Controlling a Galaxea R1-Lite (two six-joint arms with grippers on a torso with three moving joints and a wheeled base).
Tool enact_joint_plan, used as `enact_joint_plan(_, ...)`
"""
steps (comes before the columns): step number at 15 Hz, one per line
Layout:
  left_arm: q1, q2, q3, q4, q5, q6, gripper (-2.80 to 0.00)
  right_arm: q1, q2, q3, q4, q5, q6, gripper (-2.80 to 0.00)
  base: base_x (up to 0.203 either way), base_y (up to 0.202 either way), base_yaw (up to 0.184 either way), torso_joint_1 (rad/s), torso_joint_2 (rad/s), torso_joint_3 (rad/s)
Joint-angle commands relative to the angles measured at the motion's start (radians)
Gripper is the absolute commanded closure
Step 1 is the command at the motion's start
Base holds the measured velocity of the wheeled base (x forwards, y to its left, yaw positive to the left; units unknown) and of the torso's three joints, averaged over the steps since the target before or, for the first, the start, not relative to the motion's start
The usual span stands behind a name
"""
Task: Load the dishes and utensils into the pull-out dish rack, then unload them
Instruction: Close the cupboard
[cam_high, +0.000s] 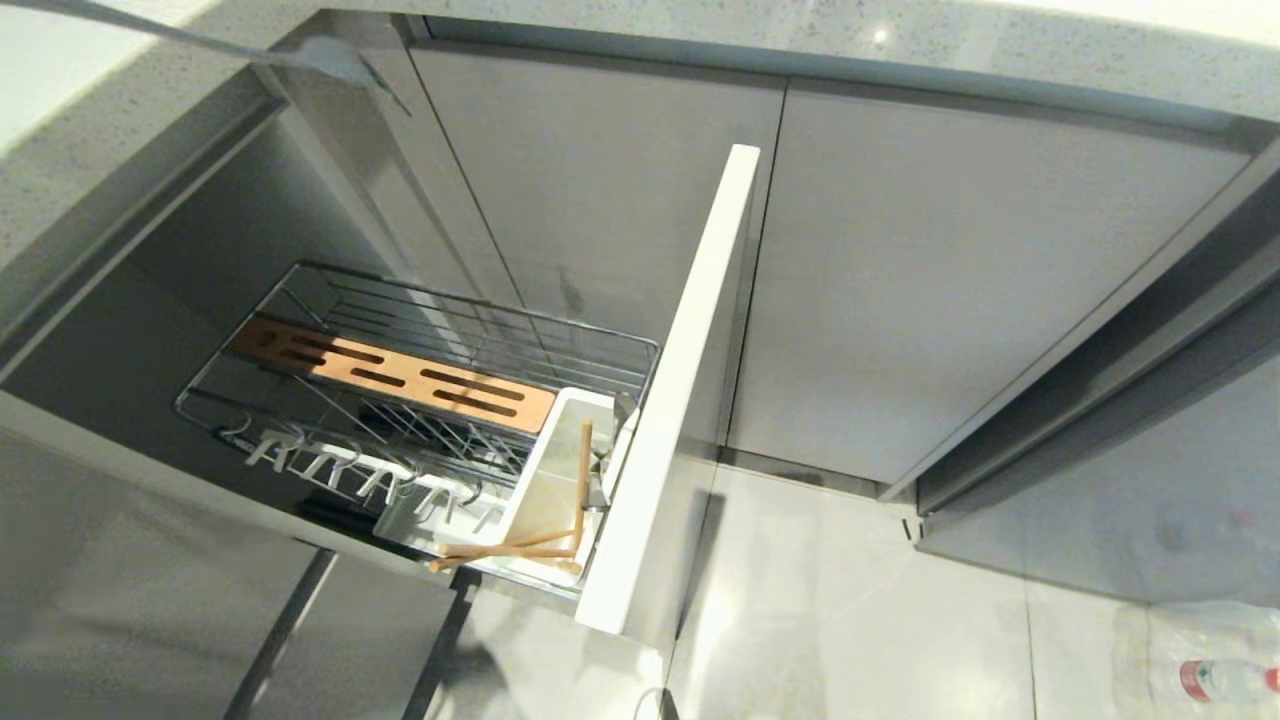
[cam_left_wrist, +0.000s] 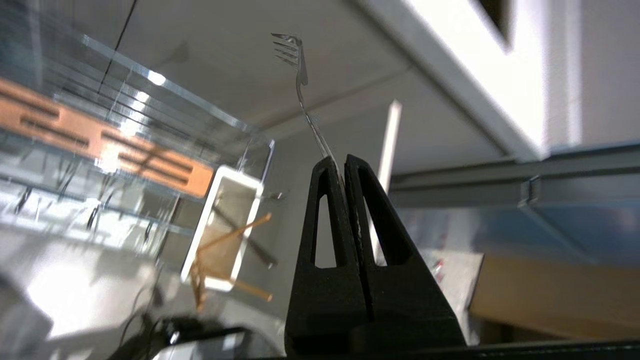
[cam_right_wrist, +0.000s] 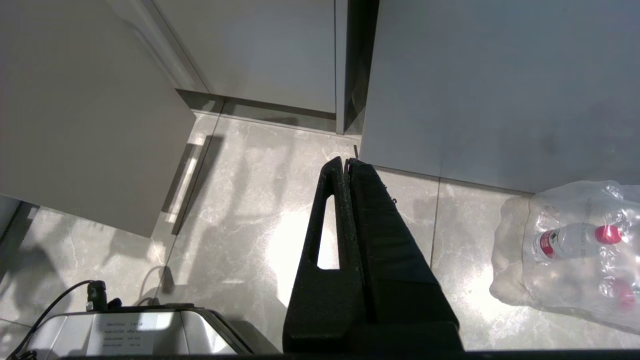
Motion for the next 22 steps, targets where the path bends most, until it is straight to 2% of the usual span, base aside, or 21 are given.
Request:
enact_joint_plan(1, 0.004, -0.047, 0.001, -0.018, 0.002, 0.011, 0.0, 0.0, 0.0, 0.002, 0.0, 0.0, 0.001, 0.0, 0.0, 0.0, 0.0, 0.0, 0.0, 0.0)
enact_joint_plan(4, 0.035, -0.078, 0.001, -0.055, 0.001, 0.048, 0.0, 0.0, 0.0, 0.002, 0.001, 0.0, 0.001, 0.0, 0.0, 0.0, 0.0, 0.0, 0.0, 0.0)
enact_joint_plan(10, 0.238, -0.178, 0.008, -0.167, -0.032, 0.19, 0.0, 0.0, 0.0, 0.002, 0.0, 0.0, 0.001, 0.0, 0.0, 0.0, 0.0, 0.0, 0.0, 0.0)
enact_joint_plan(13, 0.384, -0.193, 0.009, -0.174, -0.082, 0.217, 0.0, 0.0, 0.0, 0.002, 0.0, 0.0, 0.001, 0.0, 0.0, 0.0, 0.0, 0.0, 0.0, 0.0)
enact_joint_plan(16, 0.578, -0.201, 0.009, -0.17, -0.148, 0.243, 0.0, 0.0, 0.0, 0.002, 0.001, 0.0, 0.001, 0.0, 0.0, 0.0, 0.0, 0.0, 0.0, 0.0)
enact_joint_plan(19, 0.78, -0.226, 0.028, -0.168, -0.242, 0.287, 0.0, 0.0, 0.0, 0.002, 0.0, 0.0, 0.001, 0.0, 0.0, 0.0, 0.0, 0.0, 0.0, 0.0)
enact_joint_plan(20, 0.816, -0.24, 0.035, -0.168, -0.267, 0.301, 0.0, 0.0, 0.0, 0.002, 0.0, 0.0, 0.001, 0.0, 0.0, 0.0, 0.0, 0.0, 0.0, 0.0)
enact_joint_plan(22, 0.841, -0.247, 0.036, -0.168, -0.279, 0.309, 0.0, 0.0, 0.0, 0.002, 0.0, 0.0, 0.001, 0.0, 0.0, 0.0, 0.0, 0.0, 0.0, 0.0)
